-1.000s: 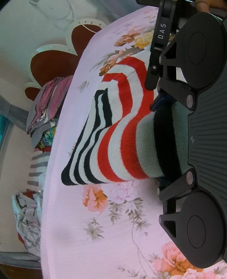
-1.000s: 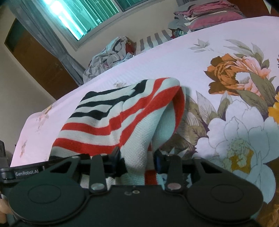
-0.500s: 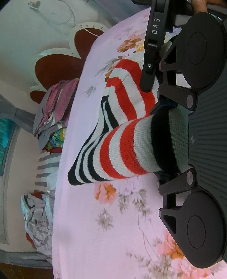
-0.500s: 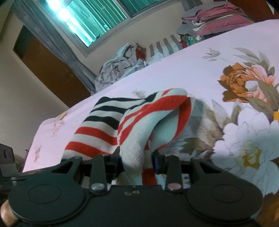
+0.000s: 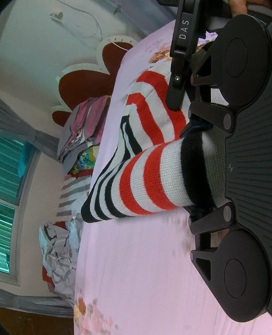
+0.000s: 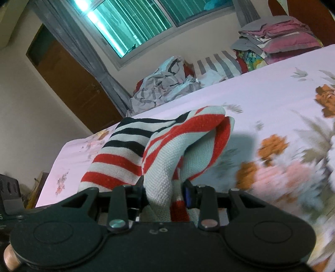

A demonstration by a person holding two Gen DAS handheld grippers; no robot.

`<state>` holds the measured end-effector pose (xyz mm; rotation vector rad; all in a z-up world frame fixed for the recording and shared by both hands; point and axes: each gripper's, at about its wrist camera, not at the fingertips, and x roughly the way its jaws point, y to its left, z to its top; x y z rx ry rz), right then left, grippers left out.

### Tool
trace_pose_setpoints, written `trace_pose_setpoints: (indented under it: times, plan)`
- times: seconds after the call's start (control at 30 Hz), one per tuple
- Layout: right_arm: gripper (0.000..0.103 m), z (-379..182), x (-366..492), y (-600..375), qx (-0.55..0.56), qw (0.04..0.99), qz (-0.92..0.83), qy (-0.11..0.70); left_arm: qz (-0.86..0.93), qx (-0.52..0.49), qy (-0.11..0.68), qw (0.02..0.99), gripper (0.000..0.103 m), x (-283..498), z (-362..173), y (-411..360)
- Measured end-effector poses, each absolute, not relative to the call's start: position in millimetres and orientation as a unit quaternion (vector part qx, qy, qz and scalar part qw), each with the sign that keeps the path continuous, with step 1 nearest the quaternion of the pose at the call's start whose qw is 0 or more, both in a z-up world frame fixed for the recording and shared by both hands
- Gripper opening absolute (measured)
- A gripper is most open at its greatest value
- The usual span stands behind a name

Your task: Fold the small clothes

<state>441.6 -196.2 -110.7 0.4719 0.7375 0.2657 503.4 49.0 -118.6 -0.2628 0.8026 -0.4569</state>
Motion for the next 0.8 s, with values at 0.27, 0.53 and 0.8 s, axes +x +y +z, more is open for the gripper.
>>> trace_pose_setpoints:
  times: [0.27, 0.53, 0.8]
  plan:
    - [0.033, -118, 452, -74, 0.228, 0.896, 0.130, 0.357, -0.213, -0.125, 0.386, 0.889, 0.060, 516, -126, 175]
    - [0.033, -138, 486, 17, 0.226, 0.887, 0.156, 0.371, -0.177, -0.134, 0.388, 0.895, 0.061, 532, -147, 268]
    - [0.033, -166, 508, 57, 0.205, 0.881, 0.156, 0.396, -0.167, -0.144, 0.393, 0.893, 0.061, 550, -187, 310]
